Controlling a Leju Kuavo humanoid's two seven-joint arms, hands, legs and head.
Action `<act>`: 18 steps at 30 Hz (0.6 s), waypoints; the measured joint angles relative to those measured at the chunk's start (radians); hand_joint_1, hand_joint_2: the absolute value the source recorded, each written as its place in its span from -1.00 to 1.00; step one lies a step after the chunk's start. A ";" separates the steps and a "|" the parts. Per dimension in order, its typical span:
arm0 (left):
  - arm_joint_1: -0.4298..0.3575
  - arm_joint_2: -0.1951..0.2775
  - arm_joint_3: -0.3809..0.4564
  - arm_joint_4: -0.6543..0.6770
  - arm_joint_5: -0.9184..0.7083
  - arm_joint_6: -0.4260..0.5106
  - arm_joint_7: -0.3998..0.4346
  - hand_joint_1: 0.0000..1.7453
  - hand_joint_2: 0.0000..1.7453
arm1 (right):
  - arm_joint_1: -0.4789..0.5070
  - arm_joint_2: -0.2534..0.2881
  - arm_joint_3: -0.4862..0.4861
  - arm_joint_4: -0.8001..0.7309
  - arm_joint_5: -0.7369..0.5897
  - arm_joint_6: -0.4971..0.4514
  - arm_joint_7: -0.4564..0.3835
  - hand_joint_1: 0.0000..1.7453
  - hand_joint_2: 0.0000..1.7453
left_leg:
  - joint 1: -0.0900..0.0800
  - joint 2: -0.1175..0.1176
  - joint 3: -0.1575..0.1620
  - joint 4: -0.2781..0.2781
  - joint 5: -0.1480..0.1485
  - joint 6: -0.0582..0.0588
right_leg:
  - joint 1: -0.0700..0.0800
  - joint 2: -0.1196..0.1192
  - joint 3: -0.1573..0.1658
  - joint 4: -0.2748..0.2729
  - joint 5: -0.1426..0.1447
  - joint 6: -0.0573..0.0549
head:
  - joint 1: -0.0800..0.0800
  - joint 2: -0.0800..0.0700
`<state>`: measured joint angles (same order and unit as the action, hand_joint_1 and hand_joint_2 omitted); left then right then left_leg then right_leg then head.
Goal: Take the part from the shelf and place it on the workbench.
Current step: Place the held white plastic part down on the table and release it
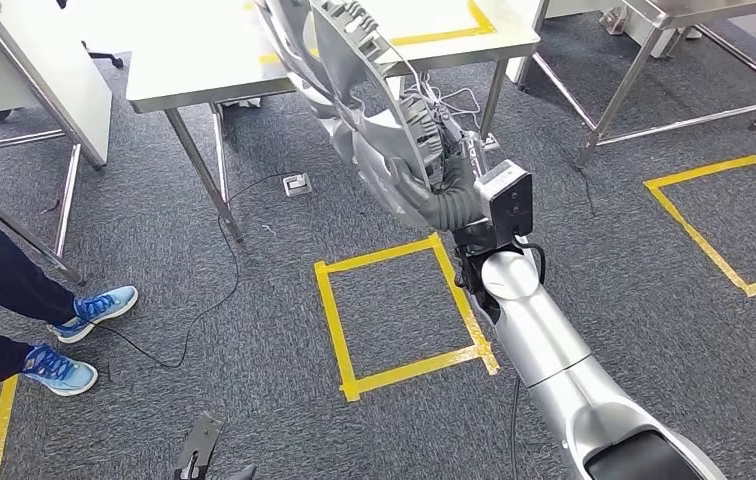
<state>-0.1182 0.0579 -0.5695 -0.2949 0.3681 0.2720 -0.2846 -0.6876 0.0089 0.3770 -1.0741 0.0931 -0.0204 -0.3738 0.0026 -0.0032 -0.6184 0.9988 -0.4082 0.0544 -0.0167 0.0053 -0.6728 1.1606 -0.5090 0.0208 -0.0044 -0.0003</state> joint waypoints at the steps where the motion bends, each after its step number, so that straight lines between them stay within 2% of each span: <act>1: 0.000 0.000 0.001 0.000 0.000 0.000 0.000 -1.00 1.00 | 0.000 0.000 0.001 0.000 0.000 0.000 -0.001 1.00 1.00 | -0.001 -0.001 0.002 0.001 -0.003 0.003 | 0.000 0.000 -0.043 0.069 -0.018 -0.001 | 0.000 0.000; 2: 0.001 -0.001 0.002 0.000 -0.001 0.000 0.000 -1.00 1.00 | 0.001 0.000 0.003 0.001 0.000 0.001 -0.001 1.00 1.00 | -0.003 -0.004 0.005 0.001 -0.007 0.004 | -0.001 0.000 -0.080 0.121 -0.028 0.001 | 0.000 0.000; 3: 0.002 -0.002 0.002 0.000 -0.002 -0.001 0.000 -1.00 1.00 | 0.003 0.000 0.004 0.003 0.000 0.001 -0.001 1.00 1.00 | -0.004 -0.006 0.009 0.001 -0.011 0.004 | -0.001 0.000 -0.101 0.141 -0.022 0.006 | 0.000 0.000; 4: 0.003 -0.003 0.002 0.000 -0.004 -0.001 0.000 -1.00 1.00 | 0.004 -0.001 0.006 0.004 0.001 0.001 0.000 1.00 1.00 | -0.005 -0.010 0.015 0.002 -0.016 0.004 | -0.001 0.000 -0.103 0.121 0.001 0.013 | 0.000 0.000; 6: 0.004 -0.005 0.002 0.000 -0.008 -0.001 0.000 -1.00 1.00 | 0.004 -0.002 0.008 0.006 0.002 0.001 0.001 1.00 1.00 | -0.007 -0.014 0.030 0.003 -0.029 -0.001 | 0.002 -0.001 -0.054 -0.019 0.079 0.021 | 0.001 0.000; 7: 0.003 -0.006 0.002 0.000 -0.010 -0.001 0.000 -1.00 1.00 | 0.003 -0.002 0.008 0.007 0.002 0.001 0.001 1.00 1.00 | -0.010 -0.015 0.035 0.005 -0.036 -0.005 | 0.004 -0.003 -0.024 -0.087 0.110 0.018 | 0.000 0.000; 8: 0.003 -0.007 0.002 0.001 -0.011 -0.002 0.000 -1.00 1.00 | 0.001 -0.001 0.009 0.007 0.002 0.001 0.000 1.00 1.00 | -0.012 -0.016 0.038 0.008 -0.042 -0.009 | 0.007 -0.004 -0.002 -0.133 0.128 0.012 | 0.000 0.000; 10: 0.003 -0.008 0.002 0.001 -0.013 -0.002 0.001 -1.00 1.00 | -0.001 0.000 0.012 0.007 0.002 0.001 -0.001 1.00 1.00 | -0.014 -0.015 0.041 0.009 -0.052 -0.019 | 0.013 -0.004 0.014 -0.156 0.129 -0.004 | -0.001 0.000; 12: 0.001 -0.008 0.002 0.001 -0.014 -0.002 0.002 -1.00 1.00 | -0.002 0.001 0.014 0.006 0.004 0.001 -0.001 1.00 1.00 | -0.012 -0.014 0.041 0.014 -0.064 -0.028 | 0.007 -0.003 0.021 -0.162 0.124 -0.013 | -0.001 0.000; 13: 0.000 -0.007 0.002 0.001 -0.014 -0.002 0.002 -1.00 1.00 | -0.002 0.002 0.016 0.006 0.005 0.001 -0.001 1.00 1.00 | -0.011 -0.014 0.035 0.033 -0.079 -0.033 | 0.002 -0.002 0.027 -0.165 0.121 -0.018 | -0.002 0.000; 14: -0.001 -0.007 0.003 0.001 -0.014 -0.002 0.002 -1.00 1.00 | -0.002 0.004 0.017 0.006 0.005 0.001 -0.001 1.00 1.00 | -0.009 -0.013 0.019 0.073 -0.103 -0.038 | -0.003 -0.001 0.034 -0.168 0.118 -0.023 | -0.002 0.000; 16: 0.001 -0.007 0.003 0.002 -0.015 -0.002 0.003 -1.00 1.00 | 0.000 0.006 0.019 0.007 0.006 0.001 -0.002 1.00 1.00 | -0.003 -0.012 -0.044 0.206 -0.161 -0.048 | -0.004 0.000 0.047 -0.169 0.108 -0.032 | -0.004 0.000; 17: 0.001 -0.007 0.003 0.003 -0.015 -0.002 0.003 -1.00 1.00 | 0.002 0.006 0.020 0.008 0.007 0.001 -0.002 1.00 1.00 | 0.000 -0.012 -0.079 0.268 -0.176 -0.052 | -0.005 0.001 0.053 -0.169 0.103 -0.033 | -0.004 0.000; 18: 0.002 -0.007 0.003 0.003 -0.015 -0.002 0.003 -1.00 1.00 | 0.004 0.006 0.022 0.009 0.007 0.001 -0.001 1.00 1.00 | 0.004 -0.011 -0.105 0.302 -0.172 -0.057 | -0.005 0.002 0.060 -0.168 0.098 -0.032 | -0.004 0.000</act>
<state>-0.1161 0.0509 -0.5667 -0.2916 0.3532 0.2697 -0.2819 -0.6840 0.0149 0.3986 -1.0648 0.1002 -0.0198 -0.3748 0.0064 -0.0141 -0.7235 1.3010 -0.5806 -0.0030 -0.0219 0.0072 -0.6132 0.9923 -0.4109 -0.0107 -0.0080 -0.0001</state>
